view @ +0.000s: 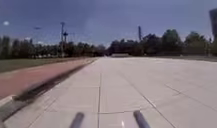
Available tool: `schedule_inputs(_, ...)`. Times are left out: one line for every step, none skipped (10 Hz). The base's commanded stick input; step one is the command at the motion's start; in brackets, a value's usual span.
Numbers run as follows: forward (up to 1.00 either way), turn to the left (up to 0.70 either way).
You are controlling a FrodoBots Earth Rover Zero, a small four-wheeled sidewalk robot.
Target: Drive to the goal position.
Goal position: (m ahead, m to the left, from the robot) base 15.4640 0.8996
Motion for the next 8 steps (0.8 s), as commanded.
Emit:
schedule_inputs(1.00,0.00)
schedule_inputs(1.00,0.00)
schedule_inputs(1.00,0.00)
schedule_inputs(1.00,0.00)
schedule_inputs(1.00,0.00)
schedule_inputs(1.00,0.00)
schedule_inputs(1.00,0.00)
schedule_inputs(1.00,0.00)
